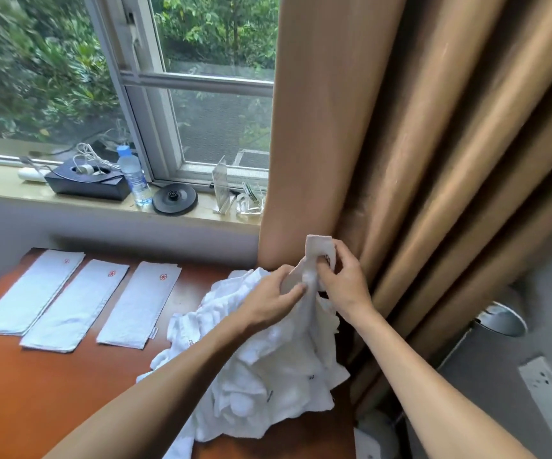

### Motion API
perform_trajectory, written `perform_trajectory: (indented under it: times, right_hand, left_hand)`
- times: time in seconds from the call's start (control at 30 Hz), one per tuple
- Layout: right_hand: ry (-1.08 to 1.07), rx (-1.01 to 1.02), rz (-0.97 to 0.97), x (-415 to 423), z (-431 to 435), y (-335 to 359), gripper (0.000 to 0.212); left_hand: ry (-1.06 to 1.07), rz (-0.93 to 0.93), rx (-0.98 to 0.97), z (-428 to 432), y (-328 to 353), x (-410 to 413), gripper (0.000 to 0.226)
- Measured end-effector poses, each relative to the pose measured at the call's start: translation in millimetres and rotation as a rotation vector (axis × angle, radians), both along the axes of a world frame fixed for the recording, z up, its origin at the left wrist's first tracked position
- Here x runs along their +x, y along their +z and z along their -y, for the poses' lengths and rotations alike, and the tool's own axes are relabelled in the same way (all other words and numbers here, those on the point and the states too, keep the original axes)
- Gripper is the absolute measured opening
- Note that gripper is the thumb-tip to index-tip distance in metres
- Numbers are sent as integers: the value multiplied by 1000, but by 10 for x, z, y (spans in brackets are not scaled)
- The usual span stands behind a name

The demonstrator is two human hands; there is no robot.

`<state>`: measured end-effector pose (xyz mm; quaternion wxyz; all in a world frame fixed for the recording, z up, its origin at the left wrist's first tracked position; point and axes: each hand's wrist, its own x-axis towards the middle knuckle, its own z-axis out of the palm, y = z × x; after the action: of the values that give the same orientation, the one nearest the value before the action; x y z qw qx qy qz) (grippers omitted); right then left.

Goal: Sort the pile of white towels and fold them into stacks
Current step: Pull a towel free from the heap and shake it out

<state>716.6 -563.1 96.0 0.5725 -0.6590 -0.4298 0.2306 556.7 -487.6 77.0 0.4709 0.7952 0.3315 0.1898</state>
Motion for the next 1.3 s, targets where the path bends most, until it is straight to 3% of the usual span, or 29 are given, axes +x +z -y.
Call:
perform_trajectory:
  times: [0.07, 0.13, 0.23, 0.33, 0.47, 0.63, 0.7, 0.93, 1.13, 1.23, 1.3]
  right_hand:
    - [8, 49, 14, 66, 64, 166, 33]
    - [12, 83, 25, 164, 135, 314, 40]
    - [-15, 139, -13, 335, 265, 453, 35]
    - [-68, 163, -136, 454, 365, 540, 32]
    - [-140, 166, -402, 496, 431, 673, 27]
    - [89, 184, -640, 296, 637, 762, 47]
    - [110, 156, -609, 189, 667, 713, 37]
    - [-43, 71, -200, 135, 899, 432, 14]
    - [-166, 19, -60, 314, 1095, 352, 13]
    - [-182, 61, -113, 361, 1157, 382, 11]
    - [-177, 85, -104, 376, 1178, 416, 13]
  left_hand:
    - [94, 31, 122, -37, 107, 101, 13]
    - [145, 60, 177, -68, 275, 199, 24]
    - [176, 84, 184, -58, 514, 329, 21]
    - [199, 168, 223, 11, 742, 471, 14]
    - [248, 206, 279, 134, 1016, 632, 34]
    - [241, 246, 250, 358, 1131, 731, 30]
    - [233, 259, 249, 440, 1162, 758, 30]
    - [356, 198, 273, 576, 1185, 648, 38]
    - [555, -125, 466, 660, 1092, 443, 59]
    - [512, -278, 504, 706, 1043, 422, 36]
    - [483, -275, 368, 753, 1039, 450, 19]
